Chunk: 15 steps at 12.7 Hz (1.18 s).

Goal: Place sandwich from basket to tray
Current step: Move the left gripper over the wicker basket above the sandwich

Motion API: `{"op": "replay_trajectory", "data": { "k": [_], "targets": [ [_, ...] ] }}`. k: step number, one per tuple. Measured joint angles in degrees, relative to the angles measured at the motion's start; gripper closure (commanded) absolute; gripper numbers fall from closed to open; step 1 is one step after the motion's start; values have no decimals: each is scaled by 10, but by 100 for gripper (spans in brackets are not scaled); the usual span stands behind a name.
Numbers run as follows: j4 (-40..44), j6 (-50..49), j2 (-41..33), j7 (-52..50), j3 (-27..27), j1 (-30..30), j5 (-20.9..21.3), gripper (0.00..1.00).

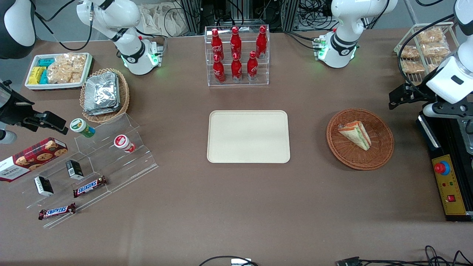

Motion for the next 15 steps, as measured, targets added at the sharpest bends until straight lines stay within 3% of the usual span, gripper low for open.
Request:
{"op": "replay_trajectory", "data": {
  "k": [9,15],
  "targets": [
    [-24,14,16,-47,10,4,1,0],
    [-236,197,-30,-144,12,14,2,0]
  ]
}}
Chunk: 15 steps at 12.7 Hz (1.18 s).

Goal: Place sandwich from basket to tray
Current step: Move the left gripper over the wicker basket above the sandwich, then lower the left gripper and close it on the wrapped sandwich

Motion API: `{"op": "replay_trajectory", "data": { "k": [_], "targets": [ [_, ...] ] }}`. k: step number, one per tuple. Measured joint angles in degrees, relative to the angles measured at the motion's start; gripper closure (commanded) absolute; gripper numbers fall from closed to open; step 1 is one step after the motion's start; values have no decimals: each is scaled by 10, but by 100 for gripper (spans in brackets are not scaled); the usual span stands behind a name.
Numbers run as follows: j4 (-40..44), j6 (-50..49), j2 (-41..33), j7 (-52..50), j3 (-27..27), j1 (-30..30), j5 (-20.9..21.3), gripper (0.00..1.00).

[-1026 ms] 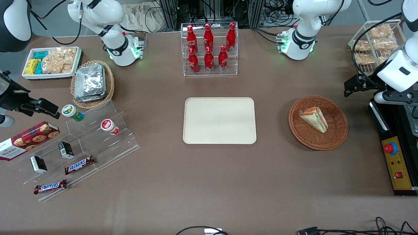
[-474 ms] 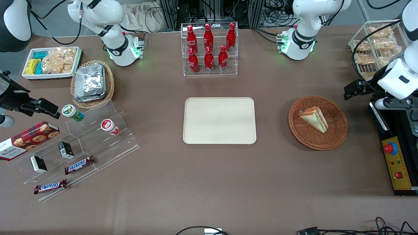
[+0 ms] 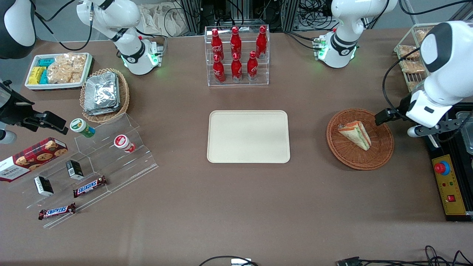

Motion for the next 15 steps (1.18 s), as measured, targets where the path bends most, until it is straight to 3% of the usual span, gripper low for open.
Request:
{"op": "replay_trajectory", "data": {
  "k": [9,15],
  "targets": [
    [-188,217,-8,-150,1,13,0,0],
    [-248,300,28,-206,1,12,0,0]
  ]
}}
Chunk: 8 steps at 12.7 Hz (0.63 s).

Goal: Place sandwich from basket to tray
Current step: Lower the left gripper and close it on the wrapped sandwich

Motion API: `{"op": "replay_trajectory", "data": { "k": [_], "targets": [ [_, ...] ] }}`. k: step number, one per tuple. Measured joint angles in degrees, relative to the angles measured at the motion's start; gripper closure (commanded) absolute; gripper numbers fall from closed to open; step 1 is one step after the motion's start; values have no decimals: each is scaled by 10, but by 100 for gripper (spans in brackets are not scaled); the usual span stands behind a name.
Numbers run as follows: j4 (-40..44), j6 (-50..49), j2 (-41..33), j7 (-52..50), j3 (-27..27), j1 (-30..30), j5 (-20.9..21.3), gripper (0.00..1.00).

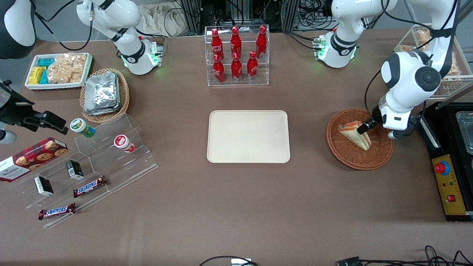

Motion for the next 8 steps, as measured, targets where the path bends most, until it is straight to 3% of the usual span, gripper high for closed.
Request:
{"op": "replay_trajectory", "data": {
  "k": [8],
  "targets": [
    [-39,96,51,-26,-1,-1,0,0]
  ]
}}
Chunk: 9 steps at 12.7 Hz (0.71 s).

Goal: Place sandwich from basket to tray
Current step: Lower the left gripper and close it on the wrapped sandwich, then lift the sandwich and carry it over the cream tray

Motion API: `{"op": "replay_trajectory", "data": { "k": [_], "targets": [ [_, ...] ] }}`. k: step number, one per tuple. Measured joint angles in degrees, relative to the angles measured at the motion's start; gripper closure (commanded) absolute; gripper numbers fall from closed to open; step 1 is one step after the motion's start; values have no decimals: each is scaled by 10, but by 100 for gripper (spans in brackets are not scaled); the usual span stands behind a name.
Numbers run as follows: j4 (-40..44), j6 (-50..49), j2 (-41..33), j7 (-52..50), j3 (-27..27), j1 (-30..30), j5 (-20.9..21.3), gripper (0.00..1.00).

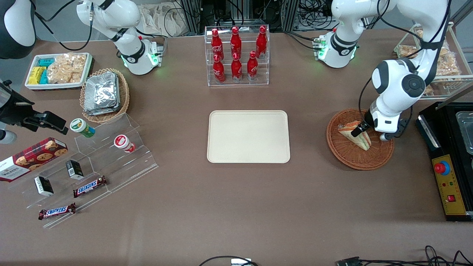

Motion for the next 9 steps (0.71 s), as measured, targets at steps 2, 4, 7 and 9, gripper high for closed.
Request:
{"op": "replay_trajectory", "data": {
  "k": [2,4,7,9],
  "targets": [
    [-7,19,12,-2,0,0,0,25],
    [-8,24,16,-3,0,0,0,64],
    [-8,25,16,-3,0,0,0,94],
    [-4,23,11,-3,-1,0,0,98]
  ]
}}
